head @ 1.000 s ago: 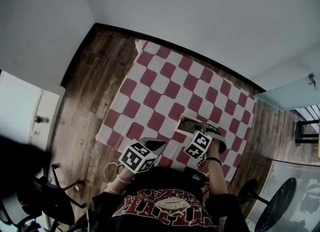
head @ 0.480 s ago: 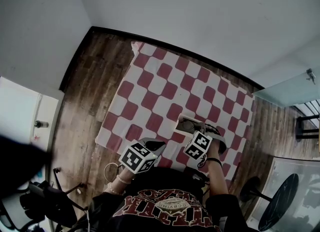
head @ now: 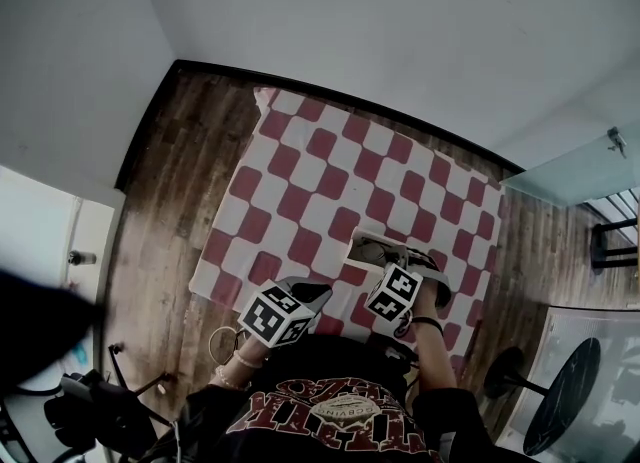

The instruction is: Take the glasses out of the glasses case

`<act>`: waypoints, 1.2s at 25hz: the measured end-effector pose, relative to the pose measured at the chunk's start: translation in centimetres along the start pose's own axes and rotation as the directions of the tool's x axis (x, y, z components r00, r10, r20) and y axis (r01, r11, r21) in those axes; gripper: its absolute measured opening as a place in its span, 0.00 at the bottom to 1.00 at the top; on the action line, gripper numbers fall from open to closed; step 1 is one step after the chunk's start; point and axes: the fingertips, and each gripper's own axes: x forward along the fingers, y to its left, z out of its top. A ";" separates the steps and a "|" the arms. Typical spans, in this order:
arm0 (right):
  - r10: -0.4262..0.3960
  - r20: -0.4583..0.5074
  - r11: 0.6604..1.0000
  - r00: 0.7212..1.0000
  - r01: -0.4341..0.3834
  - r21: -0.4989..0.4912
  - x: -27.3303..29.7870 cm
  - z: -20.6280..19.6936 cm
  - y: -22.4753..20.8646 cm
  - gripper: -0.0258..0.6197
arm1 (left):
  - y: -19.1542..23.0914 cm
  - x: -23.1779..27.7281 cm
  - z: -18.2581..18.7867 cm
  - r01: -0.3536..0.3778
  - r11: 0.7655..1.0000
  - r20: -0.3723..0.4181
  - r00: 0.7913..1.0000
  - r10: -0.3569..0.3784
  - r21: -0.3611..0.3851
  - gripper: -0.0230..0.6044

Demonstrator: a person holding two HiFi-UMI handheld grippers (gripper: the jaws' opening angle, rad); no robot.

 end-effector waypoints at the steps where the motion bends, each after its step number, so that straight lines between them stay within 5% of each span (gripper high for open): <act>1: 0.002 0.001 1.000 1.000 -0.002 0.002 -0.1 0.0 0.1 0.08 | 0.0 0.0 0.0 0.001 1.000 0.000 1.000 -0.001 0.001 0.05; 30: -0.022 0.050 1.000 0.998 0.021 0.020 -5.0 0.3 0.8 0.08 | -2.1 1.6 -0.2 0.049 0.997 -0.040 0.998 -0.047 0.055 0.05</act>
